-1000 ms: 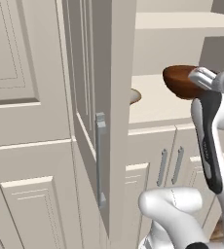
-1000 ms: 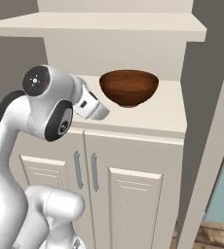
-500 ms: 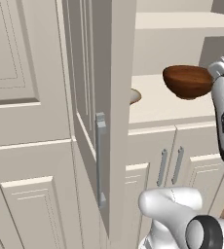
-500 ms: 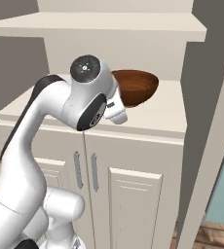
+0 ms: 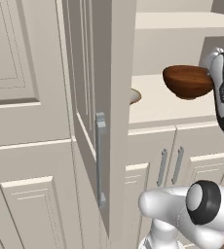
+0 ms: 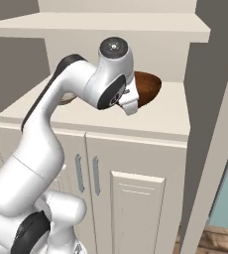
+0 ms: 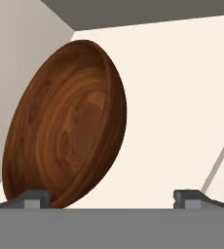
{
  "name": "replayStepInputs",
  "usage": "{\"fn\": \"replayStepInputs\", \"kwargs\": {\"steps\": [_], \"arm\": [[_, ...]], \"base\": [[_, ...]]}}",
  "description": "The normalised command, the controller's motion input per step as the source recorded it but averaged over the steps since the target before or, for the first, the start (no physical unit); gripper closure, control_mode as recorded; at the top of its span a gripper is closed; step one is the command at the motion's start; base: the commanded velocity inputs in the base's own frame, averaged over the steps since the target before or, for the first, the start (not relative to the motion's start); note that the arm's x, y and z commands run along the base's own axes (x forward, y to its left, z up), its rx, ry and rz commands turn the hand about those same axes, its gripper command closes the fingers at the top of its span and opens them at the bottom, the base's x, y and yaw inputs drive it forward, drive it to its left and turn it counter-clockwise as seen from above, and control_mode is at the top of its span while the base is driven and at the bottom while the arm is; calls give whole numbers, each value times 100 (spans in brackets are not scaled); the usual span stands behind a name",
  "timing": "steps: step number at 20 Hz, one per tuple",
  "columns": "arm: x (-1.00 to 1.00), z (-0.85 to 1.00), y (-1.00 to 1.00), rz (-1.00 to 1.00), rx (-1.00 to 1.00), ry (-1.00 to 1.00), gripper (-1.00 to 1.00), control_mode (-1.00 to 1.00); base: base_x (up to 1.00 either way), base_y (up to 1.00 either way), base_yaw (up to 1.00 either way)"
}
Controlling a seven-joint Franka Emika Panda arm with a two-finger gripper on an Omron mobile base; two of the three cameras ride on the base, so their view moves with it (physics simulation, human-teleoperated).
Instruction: Take the smaller bowl and place it next to the appetizer plate on the dining counter , and place the larger bowl next to the plate with cooked food.
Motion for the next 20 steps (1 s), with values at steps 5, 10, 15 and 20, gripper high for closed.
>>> {"fn": "replayStepInputs", "kwargs": {"steps": [5, 10, 15, 20], "arm": [[38, -35, -14, 0, 0, -4, -100, -100], [42, -15, -17, 0, 2, -1, -100, -100], [46, -16, -3, 0, 1, 0, -100, -100], [30, -21, 0, 0, 0, 0, 100, -100]], "base": [[0, 0, 0], [0, 0, 0], [0, 0, 0], [0, 0, 0]]}}
